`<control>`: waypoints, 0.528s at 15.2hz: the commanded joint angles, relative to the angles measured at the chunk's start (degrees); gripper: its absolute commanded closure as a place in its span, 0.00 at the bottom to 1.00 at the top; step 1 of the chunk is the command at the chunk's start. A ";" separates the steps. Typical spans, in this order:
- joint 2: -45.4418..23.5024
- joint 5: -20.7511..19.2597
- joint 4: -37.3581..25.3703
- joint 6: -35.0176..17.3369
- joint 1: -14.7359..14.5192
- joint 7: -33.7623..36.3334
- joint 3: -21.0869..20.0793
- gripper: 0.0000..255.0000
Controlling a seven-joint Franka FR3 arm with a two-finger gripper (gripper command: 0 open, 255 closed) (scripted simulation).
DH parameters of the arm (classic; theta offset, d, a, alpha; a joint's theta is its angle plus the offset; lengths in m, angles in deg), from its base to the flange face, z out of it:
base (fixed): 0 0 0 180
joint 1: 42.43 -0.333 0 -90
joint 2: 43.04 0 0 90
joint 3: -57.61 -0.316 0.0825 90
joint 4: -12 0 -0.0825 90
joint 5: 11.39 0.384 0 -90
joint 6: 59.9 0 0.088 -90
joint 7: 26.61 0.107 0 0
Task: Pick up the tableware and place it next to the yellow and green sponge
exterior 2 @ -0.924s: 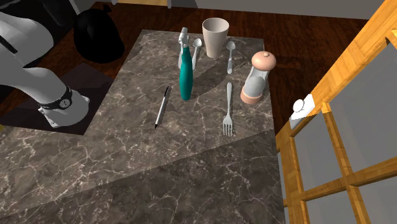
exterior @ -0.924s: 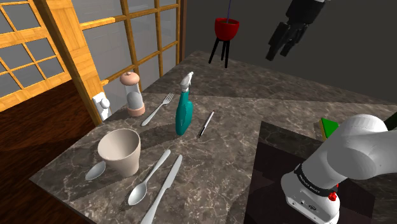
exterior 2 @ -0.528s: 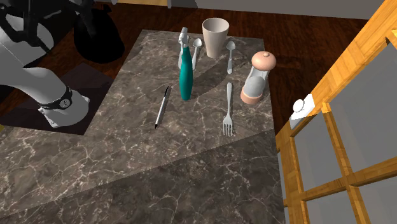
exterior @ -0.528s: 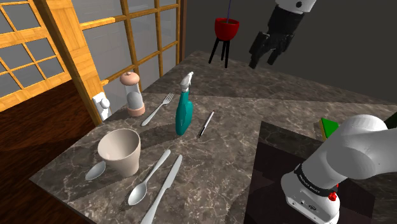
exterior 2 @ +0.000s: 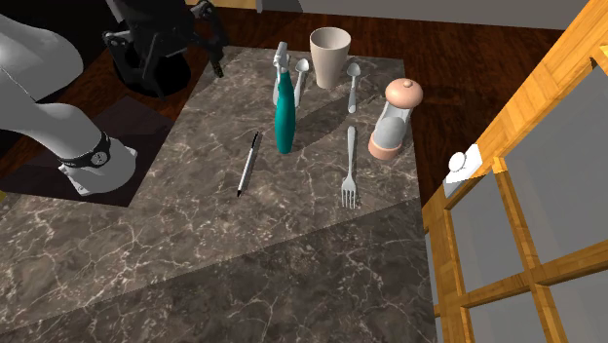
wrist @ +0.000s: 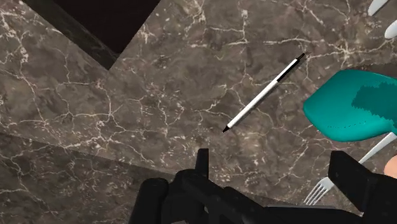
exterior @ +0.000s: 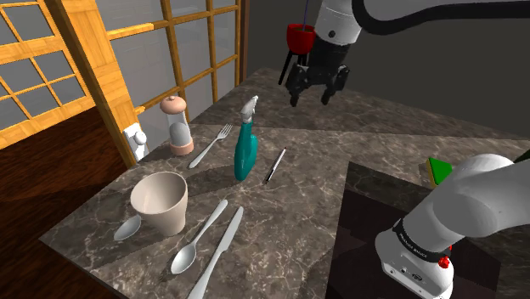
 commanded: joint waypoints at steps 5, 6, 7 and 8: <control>-12.01 -1.81 -4.61 -7.33 3.35 16.27 -8.57 0.00; -14.34 -2.69 -5.74 -8.34 3.99 19.07 -9.87 0.00; -16.75 -3.75 -6.96 -9.29 4.59 21.94 -11.11 0.00; -19.24 -5.00 -8.27 -10.16 5.15 24.89 -12.28 0.00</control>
